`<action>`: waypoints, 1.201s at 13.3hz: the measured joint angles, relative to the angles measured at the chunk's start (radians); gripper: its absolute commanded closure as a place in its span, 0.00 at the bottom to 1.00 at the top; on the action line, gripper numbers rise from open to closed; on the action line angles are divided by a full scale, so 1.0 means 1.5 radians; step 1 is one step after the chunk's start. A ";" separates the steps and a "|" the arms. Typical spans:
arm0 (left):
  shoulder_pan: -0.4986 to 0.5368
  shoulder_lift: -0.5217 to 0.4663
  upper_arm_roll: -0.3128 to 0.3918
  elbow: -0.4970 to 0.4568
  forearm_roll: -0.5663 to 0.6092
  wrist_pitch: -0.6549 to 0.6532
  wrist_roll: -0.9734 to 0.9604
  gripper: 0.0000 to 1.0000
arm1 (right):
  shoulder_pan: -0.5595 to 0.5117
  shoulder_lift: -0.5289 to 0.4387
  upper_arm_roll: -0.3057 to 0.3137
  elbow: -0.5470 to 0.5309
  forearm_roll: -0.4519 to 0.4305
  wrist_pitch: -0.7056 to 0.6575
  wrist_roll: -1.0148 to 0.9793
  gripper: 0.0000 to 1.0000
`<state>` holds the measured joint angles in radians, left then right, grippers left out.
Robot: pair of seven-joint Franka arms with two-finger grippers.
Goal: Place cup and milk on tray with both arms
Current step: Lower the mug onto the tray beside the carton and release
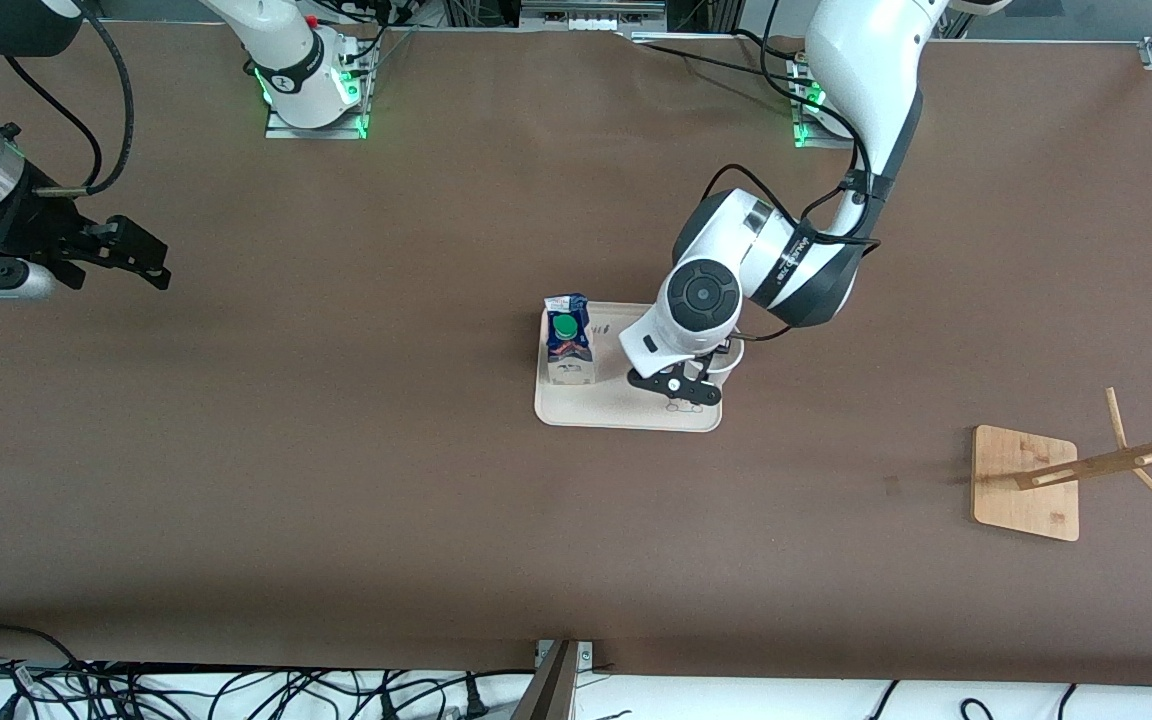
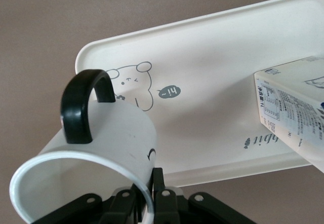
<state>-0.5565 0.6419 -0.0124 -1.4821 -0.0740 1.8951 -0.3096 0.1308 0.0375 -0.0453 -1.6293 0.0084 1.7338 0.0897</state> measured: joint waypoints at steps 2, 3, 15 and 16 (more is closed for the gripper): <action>0.000 0.010 -0.001 0.001 -0.018 0.000 0.000 1.00 | 0.000 0.000 0.000 0.000 0.000 0.000 0.000 0.00; 0.000 0.016 -0.004 0.001 -0.020 0.001 0.000 1.00 | 0.000 0.000 0.000 0.000 0.000 0.000 0.000 0.00; -0.017 0.061 -0.021 0.014 -0.022 0.047 -0.031 1.00 | 0.000 0.000 0.000 0.000 0.000 0.000 0.000 0.00; -0.017 0.061 -0.021 0.015 -0.022 0.051 -0.033 0.90 | 0.000 0.000 0.000 0.000 0.000 0.000 0.000 0.00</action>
<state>-0.5813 0.7332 -0.0439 -1.4589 -0.1077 1.9710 -0.3592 0.1308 0.0375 -0.0455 -1.6293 0.0084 1.7338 0.0897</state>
